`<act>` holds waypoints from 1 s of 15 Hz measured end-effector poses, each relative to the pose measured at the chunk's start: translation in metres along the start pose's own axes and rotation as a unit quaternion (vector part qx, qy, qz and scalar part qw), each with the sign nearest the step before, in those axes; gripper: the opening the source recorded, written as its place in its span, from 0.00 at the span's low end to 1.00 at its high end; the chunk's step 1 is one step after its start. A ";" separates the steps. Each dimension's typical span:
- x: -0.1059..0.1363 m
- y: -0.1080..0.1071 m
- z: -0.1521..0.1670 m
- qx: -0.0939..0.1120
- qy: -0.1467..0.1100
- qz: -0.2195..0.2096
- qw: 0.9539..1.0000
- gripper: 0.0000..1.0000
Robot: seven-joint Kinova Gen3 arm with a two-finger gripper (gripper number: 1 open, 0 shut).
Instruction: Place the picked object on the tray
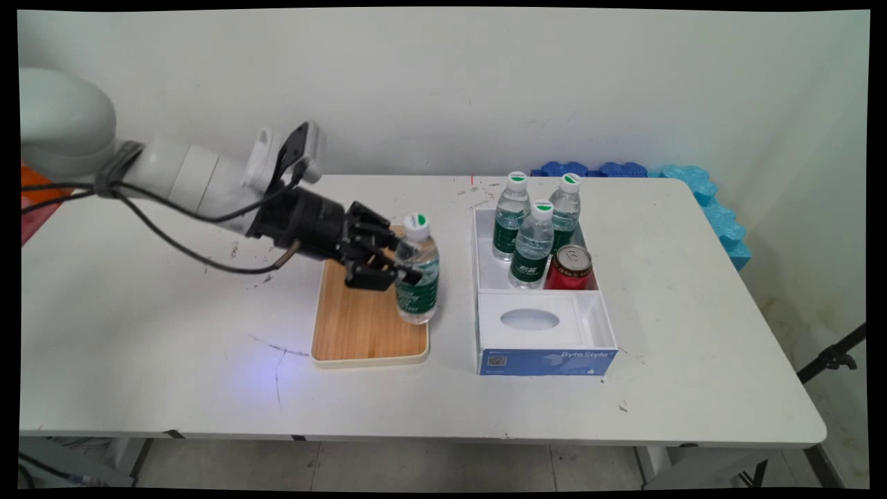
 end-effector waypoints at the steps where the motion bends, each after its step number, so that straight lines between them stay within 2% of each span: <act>1: -0.009 -0.001 0.000 -0.004 -0.003 0.004 1.000 0.00; 4: -0.034 -0.002 0.002 -0.015 -0.010 0.017 1.000 0.00; 7: -0.052 -0.007 0.007 -0.015 -0.009 0.030 0.999 0.00; 15: -0.067 -0.027 0.026 0.001 0.001 0.053 0.999 0.00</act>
